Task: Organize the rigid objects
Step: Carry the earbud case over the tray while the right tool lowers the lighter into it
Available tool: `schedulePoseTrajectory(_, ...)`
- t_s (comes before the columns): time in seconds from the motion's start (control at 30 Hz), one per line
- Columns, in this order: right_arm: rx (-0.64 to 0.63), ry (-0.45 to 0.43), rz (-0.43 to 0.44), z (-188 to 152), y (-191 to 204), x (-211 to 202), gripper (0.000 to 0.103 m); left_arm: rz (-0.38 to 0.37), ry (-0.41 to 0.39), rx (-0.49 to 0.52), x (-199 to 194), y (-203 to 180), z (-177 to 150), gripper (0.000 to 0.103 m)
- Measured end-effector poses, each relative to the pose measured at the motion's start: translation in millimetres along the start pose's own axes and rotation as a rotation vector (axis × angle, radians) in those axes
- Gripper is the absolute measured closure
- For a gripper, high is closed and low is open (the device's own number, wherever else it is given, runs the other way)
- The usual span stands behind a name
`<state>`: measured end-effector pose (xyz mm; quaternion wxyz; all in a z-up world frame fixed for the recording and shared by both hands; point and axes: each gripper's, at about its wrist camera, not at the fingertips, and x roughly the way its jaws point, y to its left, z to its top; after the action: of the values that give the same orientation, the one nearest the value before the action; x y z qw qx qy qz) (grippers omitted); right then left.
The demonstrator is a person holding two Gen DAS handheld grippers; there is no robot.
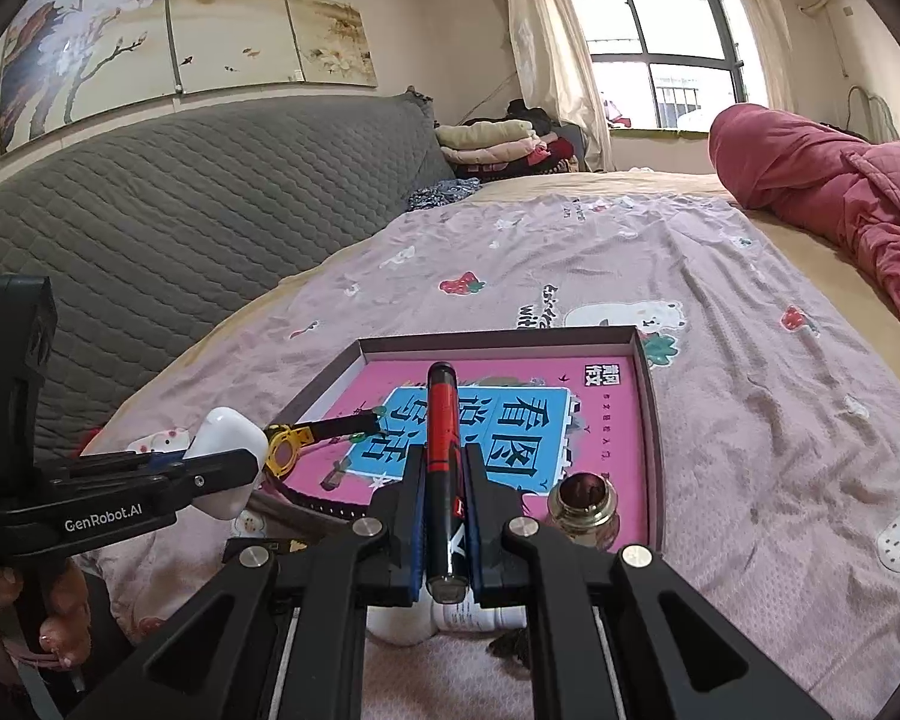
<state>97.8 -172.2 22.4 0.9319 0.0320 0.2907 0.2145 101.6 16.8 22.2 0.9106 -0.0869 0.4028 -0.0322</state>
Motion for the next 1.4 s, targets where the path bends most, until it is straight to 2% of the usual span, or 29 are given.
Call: schedulePoseTrajectory(1.4,-0.065,0.057,-0.025,2.4,-6.6,47.9,0.092,0.045,0.028,0.029,49.8,-1.7,26.2,0.081)
